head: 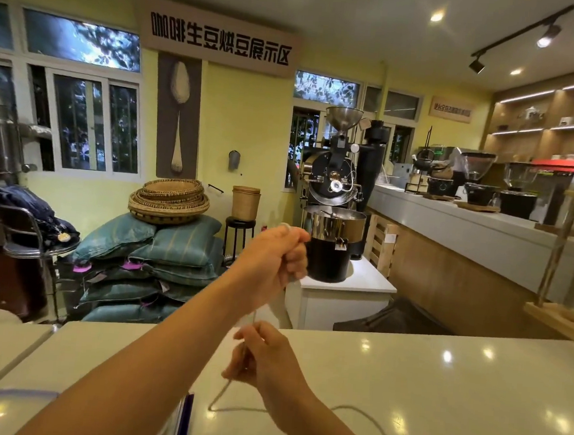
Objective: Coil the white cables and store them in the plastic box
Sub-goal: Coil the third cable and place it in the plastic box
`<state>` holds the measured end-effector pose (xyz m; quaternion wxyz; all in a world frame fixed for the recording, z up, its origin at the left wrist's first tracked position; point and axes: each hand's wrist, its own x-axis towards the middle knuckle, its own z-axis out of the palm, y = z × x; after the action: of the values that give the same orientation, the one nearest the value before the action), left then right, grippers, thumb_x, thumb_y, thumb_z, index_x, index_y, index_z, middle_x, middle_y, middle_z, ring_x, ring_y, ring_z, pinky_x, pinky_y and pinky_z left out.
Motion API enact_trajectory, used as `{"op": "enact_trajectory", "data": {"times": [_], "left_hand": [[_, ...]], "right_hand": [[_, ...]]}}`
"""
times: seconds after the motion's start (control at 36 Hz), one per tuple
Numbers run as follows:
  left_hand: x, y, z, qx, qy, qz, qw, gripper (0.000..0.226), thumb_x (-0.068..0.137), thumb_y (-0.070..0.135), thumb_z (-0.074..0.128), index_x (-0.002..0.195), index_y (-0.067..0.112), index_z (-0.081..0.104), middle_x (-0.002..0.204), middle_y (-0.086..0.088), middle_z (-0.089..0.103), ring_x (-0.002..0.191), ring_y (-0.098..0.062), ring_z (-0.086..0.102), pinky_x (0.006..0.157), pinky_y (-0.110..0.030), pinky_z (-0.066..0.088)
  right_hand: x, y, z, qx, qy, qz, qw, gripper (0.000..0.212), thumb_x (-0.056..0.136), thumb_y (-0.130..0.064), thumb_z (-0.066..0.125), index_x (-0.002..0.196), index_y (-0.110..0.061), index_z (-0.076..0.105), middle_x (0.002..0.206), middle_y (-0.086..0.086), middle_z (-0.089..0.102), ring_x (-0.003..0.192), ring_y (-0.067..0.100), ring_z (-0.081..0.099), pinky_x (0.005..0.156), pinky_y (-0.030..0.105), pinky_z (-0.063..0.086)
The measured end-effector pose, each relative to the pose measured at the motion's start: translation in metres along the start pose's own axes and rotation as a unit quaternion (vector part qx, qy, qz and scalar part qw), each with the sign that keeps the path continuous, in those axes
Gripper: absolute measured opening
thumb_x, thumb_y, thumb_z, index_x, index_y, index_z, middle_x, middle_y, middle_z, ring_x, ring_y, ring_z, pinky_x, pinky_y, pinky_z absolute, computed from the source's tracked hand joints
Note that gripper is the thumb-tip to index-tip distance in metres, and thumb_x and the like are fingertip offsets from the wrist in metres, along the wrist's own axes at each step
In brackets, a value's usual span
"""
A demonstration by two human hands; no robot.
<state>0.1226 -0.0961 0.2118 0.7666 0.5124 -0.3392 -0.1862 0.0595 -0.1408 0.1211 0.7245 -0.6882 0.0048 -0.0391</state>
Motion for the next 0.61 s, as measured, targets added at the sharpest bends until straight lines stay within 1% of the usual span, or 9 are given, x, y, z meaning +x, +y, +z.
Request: {"op": "enact_trajectory", "data": {"times": [0.08,0.17,0.25,0.31,0.39,0.44,0.5,0.56,0.61], "left_hand": [[0.004,-0.002,-0.024,0.069,0.042,0.01,0.997,0.026,0.095,0.016,0.03,0.077,0.013,0.048,0.039,0.007,0.043,0.038,-0.003,0.038,0.044,-0.017,0.034],[0.003,-0.005,-0.041,0.162,0.065,0.015,0.985,0.03,0.096,0.013,0.028,0.072,0.014,0.046,0.036,0.009,0.042,0.036,-0.001,0.034,0.042,-0.015,0.029],[-0.002,-0.005,-0.05,0.218,0.063,0.022,0.974,0.032,0.096,0.01,0.028,0.069,0.012,0.045,0.036,0.01,0.041,0.036,0.0,0.032,0.039,-0.013,0.029],[-0.01,-0.005,-0.053,0.249,0.066,0.029,0.966,0.032,0.096,0.009,0.029,0.068,0.012,0.045,0.039,0.011,0.04,0.038,-0.002,0.031,0.039,-0.012,0.029],[-0.026,-0.012,-0.053,0.321,0.071,0.026,0.944,0.031,0.094,0.01,0.033,0.065,0.014,0.043,0.054,0.006,0.04,0.038,0.001,0.035,0.041,-0.01,0.032],[-0.036,-0.019,-0.051,0.347,0.058,0.007,0.936,0.032,0.094,0.01,0.033,0.064,0.015,0.041,0.058,0.002,0.038,0.038,0.003,0.037,0.043,-0.009,0.033],[-0.043,-0.027,-0.051,0.38,0.041,-0.01,0.924,0.032,0.095,0.011,0.033,0.063,0.015,0.038,0.059,0.001,0.039,0.043,0.001,0.038,0.049,-0.013,0.035],[-0.048,-0.034,-0.052,0.426,0.029,-0.022,0.904,0.032,0.095,0.015,0.032,0.064,0.016,0.038,0.061,0.0,0.044,0.051,-0.007,0.04,0.055,-0.017,0.038],[-0.051,-0.037,-0.051,0.438,0.011,-0.033,0.898,0.031,0.095,0.018,0.031,0.066,0.017,0.04,0.062,0.002,0.05,0.052,-0.004,0.045,0.055,-0.013,0.04]], "right_hand": [[-0.008,0.0,-0.004,-0.022,-0.011,0.017,1.0,0.021,0.095,-0.021,0.039,0.084,-0.013,0.055,0.052,-0.004,0.049,0.043,0.006,0.048,0.05,0.024,0.052],[-0.017,-0.008,-0.016,-0.073,-0.003,0.009,0.997,0.023,0.094,-0.02,0.041,0.081,-0.016,0.059,0.048,-0.007,0.043,0.037,0.003,0.039,0.042,0.019,0.04],[-0.025,-0.021,-0.028,-0.157,-0.009,-0.009,0.988,0.022,0.092,-0.022,0.043,0.079,-0.022,0.06,0.05,-0.008,0.04,0.038,0.0,0.034,0.041,0.015,0.029],[-0.03,-0.031,-0.034,-0.241,-0.018,-0.038,0.97,0.022,0.091,-0.022,0.045,0.074,-0.028,0.059,0.052,-0.01,0.042,0.037,-0.002,0.038,0.042,0.01,0.029],[-0.033,-0.043,-0.042,-0.352,-0.019,-0.096,0.931,0.023,0.088,-0.026,0.052,0.066,-0.03,0.055,0.054,-0.011,0.046,0.041,-0.006,0.043,0.044,0.005,0.032],[-0.034,-0.053,-0.047,-0.391,-0.017,-0.119,0.912,0.025,0.087,-0.027,0.055,0.062,-0.031,0.053,0.056,-0.011,0.048,0.046,-0.005,0.045,0.048,0.006,0.035],[-0.033,-0.064,-0.051,-0.428,-0.016,-0.142,0.892,0.024,0.085,-0.029,0.056,0.061,-0.031,0.052,0.058,-0.011,0.049,0.053,-0.002,0.045,0.054,0.01,0.036],[-0.03,-0.074,-0.053,-0.448,-0.02,-0.168,0.878,0.023,0.084,-0.031,0.057,0.062,-0.032,0.052,0.058,-0.01,0.049,0.052,-0.002,0.044,0.054,0.011,0.035],[-0.024,-0.083,-0.055,-0.449,-0.026,-0.194,0.872,0.021,0.083,-0.03,0.058,0.063,-0.032,0.053,0.058,-0.01,0.049,0.05,-0.003,0.044,0.051,0.011,0.037]]}}
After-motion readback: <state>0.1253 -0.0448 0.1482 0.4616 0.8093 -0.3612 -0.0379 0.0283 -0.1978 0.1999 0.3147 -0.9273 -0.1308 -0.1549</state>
